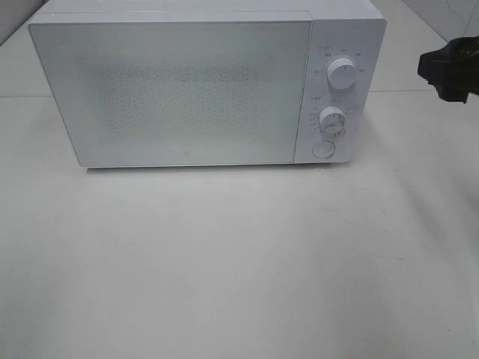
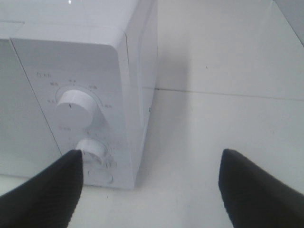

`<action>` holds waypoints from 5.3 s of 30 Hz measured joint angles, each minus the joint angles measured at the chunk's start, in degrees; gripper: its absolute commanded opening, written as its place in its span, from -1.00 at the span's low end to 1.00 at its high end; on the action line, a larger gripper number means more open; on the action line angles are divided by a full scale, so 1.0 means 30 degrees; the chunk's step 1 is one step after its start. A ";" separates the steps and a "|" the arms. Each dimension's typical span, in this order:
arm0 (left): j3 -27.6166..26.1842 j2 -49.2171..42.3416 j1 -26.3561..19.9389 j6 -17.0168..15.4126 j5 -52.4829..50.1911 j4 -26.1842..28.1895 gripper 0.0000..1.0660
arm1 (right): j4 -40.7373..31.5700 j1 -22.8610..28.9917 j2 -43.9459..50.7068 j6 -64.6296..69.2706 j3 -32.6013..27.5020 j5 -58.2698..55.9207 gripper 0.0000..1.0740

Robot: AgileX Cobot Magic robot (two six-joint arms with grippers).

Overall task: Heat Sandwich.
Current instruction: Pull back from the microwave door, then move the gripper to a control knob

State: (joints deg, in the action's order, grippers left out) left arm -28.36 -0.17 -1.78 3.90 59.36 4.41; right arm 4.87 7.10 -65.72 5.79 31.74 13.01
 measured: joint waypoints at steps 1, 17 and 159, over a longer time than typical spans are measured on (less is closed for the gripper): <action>0.0000 0.0000 0.0000 0.0000 0.0000 0.0000 0.90 | 0.0000 0.0000 0.0000 0.0000 0.0000 0.0000 0.42; 0.0000 0.0000 0.0000 0.0000 0.0000 0.0000 0.90 | -0.6780 0.3018 -0.3132 -0.5519 -0.3132 0.8346 0.42; 0.0000 0.0000 0.0000 0.0000 0.0000 0.0000 0.90 | -1.2548 0.7334 -1.5928 -0.4584 0.2846 1.5527 -0.81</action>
State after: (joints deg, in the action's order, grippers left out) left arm -28.36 -0.17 -1.78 3.90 59.36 4.41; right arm -32.77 29.11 -113.50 -7.96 40.28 59.59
